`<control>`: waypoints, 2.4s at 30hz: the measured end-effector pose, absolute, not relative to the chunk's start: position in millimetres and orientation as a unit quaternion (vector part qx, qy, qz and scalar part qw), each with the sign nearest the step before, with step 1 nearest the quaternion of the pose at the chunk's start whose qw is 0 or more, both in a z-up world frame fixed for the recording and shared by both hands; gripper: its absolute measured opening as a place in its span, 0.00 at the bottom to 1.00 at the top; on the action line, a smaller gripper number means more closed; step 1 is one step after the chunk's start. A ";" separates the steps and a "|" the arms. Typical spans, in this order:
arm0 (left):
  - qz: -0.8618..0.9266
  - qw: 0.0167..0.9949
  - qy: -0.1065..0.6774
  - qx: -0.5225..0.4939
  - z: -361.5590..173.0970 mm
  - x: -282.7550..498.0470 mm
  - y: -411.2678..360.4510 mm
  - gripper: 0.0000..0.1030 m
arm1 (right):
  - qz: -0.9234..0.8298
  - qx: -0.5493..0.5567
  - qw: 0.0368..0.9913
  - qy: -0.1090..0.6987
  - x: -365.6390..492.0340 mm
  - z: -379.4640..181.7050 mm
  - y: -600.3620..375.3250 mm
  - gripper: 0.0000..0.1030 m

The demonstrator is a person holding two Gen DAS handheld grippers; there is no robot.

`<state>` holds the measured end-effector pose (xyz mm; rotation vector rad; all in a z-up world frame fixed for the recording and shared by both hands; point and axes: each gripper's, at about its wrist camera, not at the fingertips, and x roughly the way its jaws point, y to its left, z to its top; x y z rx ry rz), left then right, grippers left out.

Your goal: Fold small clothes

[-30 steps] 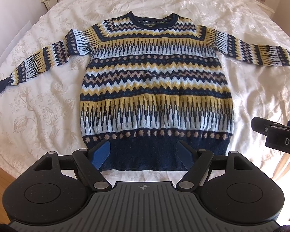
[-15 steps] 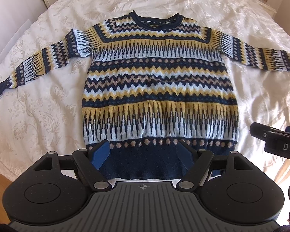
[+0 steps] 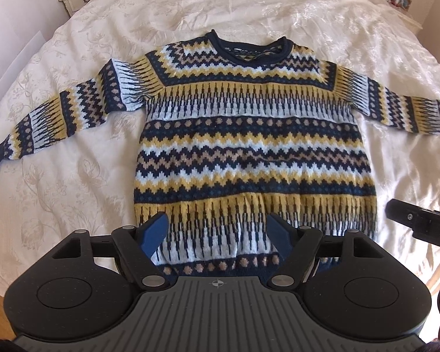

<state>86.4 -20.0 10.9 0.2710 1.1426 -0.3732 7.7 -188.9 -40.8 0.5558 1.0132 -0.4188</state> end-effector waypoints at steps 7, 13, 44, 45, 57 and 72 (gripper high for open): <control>-0.195 0.818 0.530 0.114 6.6 127.3 -11.4 0.67 | -0.250 0.275 0.807 0.458 22.7 -48.2 -218.8 0.99; -0.207 0.813 0.537 0.088 -4.0 157.5 -1.9 0.67 | -0.293 0.288 0.802 0.435 20.6 -42.5 -259.3 0.99; -0.086 0.827 0.552 0.063 -3.3 138.1 -93.2 0.67 | -0.366 0.483 0.722 0.334 -35.1 -107.3 -592.2 1.00; -0.085 0.827 0.552 0.064 -2.5 136.7 -95.7 0.67 | -0.365 0.491 0.722 0.324 -36.9 -109.9 -596.1 1.00; -0.080 0.824 0.555 0.083 -3.6 128.3 -110.9 0.67 | -0.349 0.493 0.736 0.307 -31.6 -119.3 -619.9 0.24; -0.125 0.812 0.563 0.087 -17.2 149.5 -81.3 0.55 | -0.240 0.378 0.846 0.288 60.6 -11.8 -512.9 0.12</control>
